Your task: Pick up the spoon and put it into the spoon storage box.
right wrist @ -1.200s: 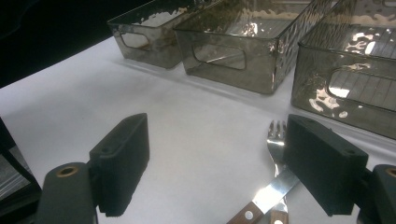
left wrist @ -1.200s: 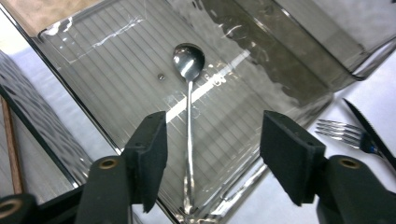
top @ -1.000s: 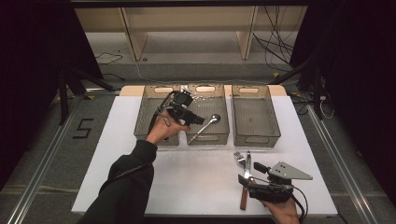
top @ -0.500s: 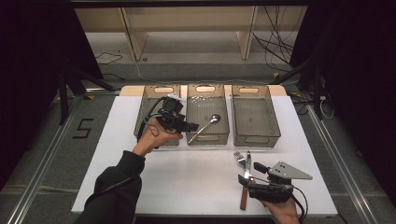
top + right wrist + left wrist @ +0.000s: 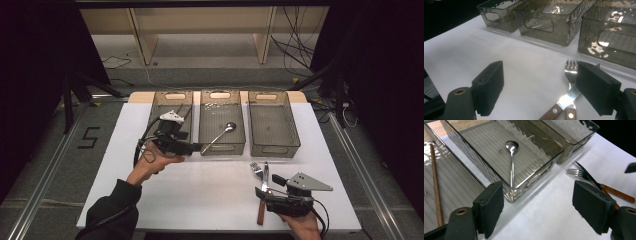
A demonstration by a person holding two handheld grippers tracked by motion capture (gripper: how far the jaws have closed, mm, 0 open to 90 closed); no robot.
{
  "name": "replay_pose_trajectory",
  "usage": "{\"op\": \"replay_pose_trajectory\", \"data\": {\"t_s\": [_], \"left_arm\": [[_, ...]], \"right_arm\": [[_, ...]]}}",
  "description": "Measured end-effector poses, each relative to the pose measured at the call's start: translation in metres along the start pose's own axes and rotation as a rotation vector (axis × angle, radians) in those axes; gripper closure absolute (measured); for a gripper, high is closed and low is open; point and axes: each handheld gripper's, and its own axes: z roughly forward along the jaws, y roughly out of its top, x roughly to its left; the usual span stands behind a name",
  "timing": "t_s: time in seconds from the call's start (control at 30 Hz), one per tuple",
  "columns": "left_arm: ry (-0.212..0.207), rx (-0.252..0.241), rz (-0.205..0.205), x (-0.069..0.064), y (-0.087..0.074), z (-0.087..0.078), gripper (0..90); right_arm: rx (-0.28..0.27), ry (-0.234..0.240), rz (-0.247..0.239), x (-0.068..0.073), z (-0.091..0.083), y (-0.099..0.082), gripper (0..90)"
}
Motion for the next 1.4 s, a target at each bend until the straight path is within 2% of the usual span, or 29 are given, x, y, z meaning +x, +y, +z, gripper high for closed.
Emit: {"op": "replay_pose_trajectory", "data": {"t_s": [0.13,0.27,0.4,0.43,0.47,0.6,0.73,0.8,0.87,1.03,1.1,1.17,1.27,1.4], "left_arm": [[-0.002,-0.016,0.019,-0.005,-0.014,-0.011,23.5],[-0.003,-0.038,0.019,-0.007,-0.023,-0.018,23.4],[-0.022,-0.066,0.007,-0.010,-0.040,-0.023,22.8],[-0.022,-0.066,0.007,-0.010,-0.040,-0.023,22.6],[-0.029,-0.076,0.001,-0.010,-0.047,-0.025,22.3],[-0.024,-0.083,-0.005,-0.009,-0.058,-0.026,21.7],[0.001,-0.087,-0.013,-0.007,-0.072,-0.030,21.4],[0.006,-0.092,-0.020,-0.005,-0.078,-0.034,21.0],[0.019,-0.107,-0.037,-0.004,-0.087,-0.039,20.7],[0.025,-0.123,-0.055,-0.003,-0.098,-0.045,20.3],[0.030,-0.127,-0.052,-0.002,-0.102,-0.047,20.0],[0.036,-0.131,-0.040,-0.003,-0.107,-0.048,19.8],[0.048,-0.139,-0.022,-0.005,-0.114,-0.048,19.6],[0.048,-0.159,-0.027,-0.006,-0.123,-0.051,19.1]], "right_arm": [[0.015,-0.010,0.007,-0.002,-0.001,0.000,23.6],[0.034,-0.020,0.012,-0.003,-0.001,0.000,23.6],[0.066,-0.040,-0.001,-0.005,0.000,0.001,23.6],[0.074,-0.040,0.003,-0.006,0.000,0.001,23.6],[0.085,-0.043,0.006,-0.007,0.000,0.001,23.6],[0.134,-0.066,0.004,-0.009,0.002,0.000,23.6],[0.174,-0.081,-0.014,-0.006,0.004,0.000,23.7],[0.218,-0.088,-0.041,0.000,0.007,0.001,24.4],[0.250,-0.091,-0.049,0.004,0.009,0.001,25.1],[0.321,-0.097,-0.047,0.011,0.013,0.000,26.2],[0.332,-0.098,-0.046,0.012,0.014,0.000,26.2],[0.368,-0.101,-0.040,0.016,0.017,-0.001,26.7],[0.382,-0.102,-0.040,0.018,0.018,-0.002,26.8],[0.404,-0.103,-0.032,0.019,0.019,-0.003,27.2]]}}
